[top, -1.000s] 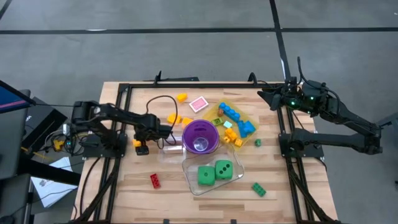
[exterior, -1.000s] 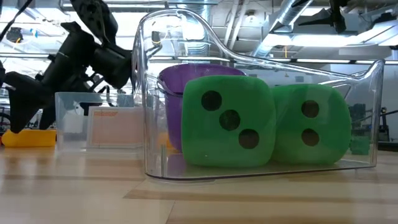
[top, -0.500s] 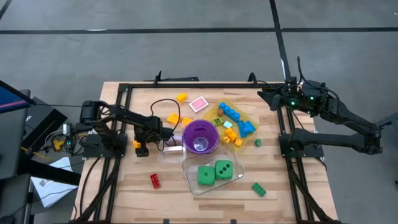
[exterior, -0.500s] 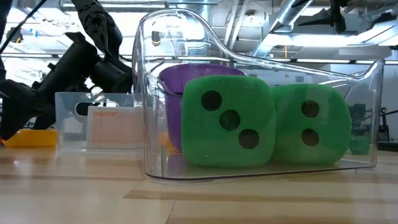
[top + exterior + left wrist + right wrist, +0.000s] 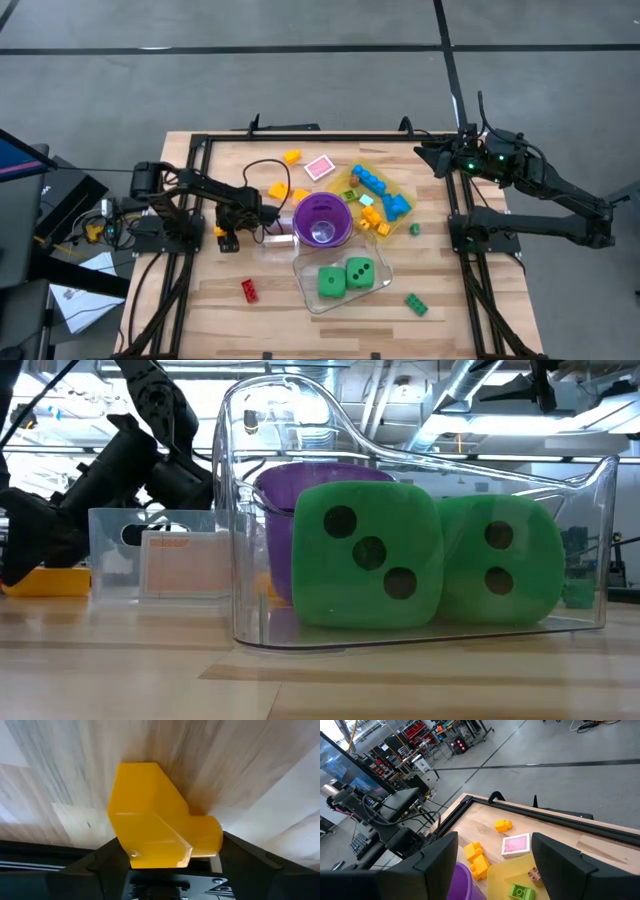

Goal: Pick & Place Toys
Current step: Put the large yellow game piece into the yellow bin

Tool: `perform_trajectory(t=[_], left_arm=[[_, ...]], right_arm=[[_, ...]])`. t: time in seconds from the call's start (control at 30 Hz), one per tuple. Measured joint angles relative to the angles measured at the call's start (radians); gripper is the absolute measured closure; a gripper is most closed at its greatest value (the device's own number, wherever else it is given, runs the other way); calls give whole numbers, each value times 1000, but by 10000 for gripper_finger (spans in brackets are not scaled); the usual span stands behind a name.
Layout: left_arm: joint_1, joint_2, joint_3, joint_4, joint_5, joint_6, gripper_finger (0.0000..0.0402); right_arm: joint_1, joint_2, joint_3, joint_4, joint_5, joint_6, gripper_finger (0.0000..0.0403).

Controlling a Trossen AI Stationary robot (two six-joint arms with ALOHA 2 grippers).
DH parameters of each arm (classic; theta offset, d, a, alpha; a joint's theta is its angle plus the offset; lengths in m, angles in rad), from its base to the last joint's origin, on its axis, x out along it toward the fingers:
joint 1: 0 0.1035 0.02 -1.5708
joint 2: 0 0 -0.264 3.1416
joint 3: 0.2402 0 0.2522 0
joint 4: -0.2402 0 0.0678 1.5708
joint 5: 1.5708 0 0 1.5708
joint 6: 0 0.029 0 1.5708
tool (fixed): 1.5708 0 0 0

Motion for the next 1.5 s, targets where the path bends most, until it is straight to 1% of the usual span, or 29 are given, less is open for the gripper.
perform_trajectory(t=[0.23, 0.47, 0.67, 0.87, 0.93, 1.07, 1.23, 1.37, 1.5], left_arm=[[0, -37, 8, -6, 1, 0, 142], [0, -151, 19, -51, 5, -12, 142], [0, -265, 43, -169, 50, -35, 142], [0, -361, 66, -342, 58, -99, 142], [0, -387, 85, -367, 64, -116, 142], [0, -426, 148, -353, 125, -182, 142], [29, -427, 260, -292, 144, -211, 142], [85, -427, 344, -124, 216, -250, 142], [158, -427, 425, 97, 283, -338, 142]], right_arm=[[0, 0, 0, 0, 0, 5, 157], [0, 0, 0, 1, 0, 16, 157], [0, 0, 0, 1, 1, 16, 157], [0, 0, 0, 1, 3, 11, 157], [-8, 0, 0, 1, 3, 11, 157], [-28, 0, 0, 1, 1, 10, 157], [-40, 0, 0, 1, 0, 8, 157], [-40, 0, 0, 10, -25, -1, 157], [-39, 2, 0, 11, -51, -1, 157]])
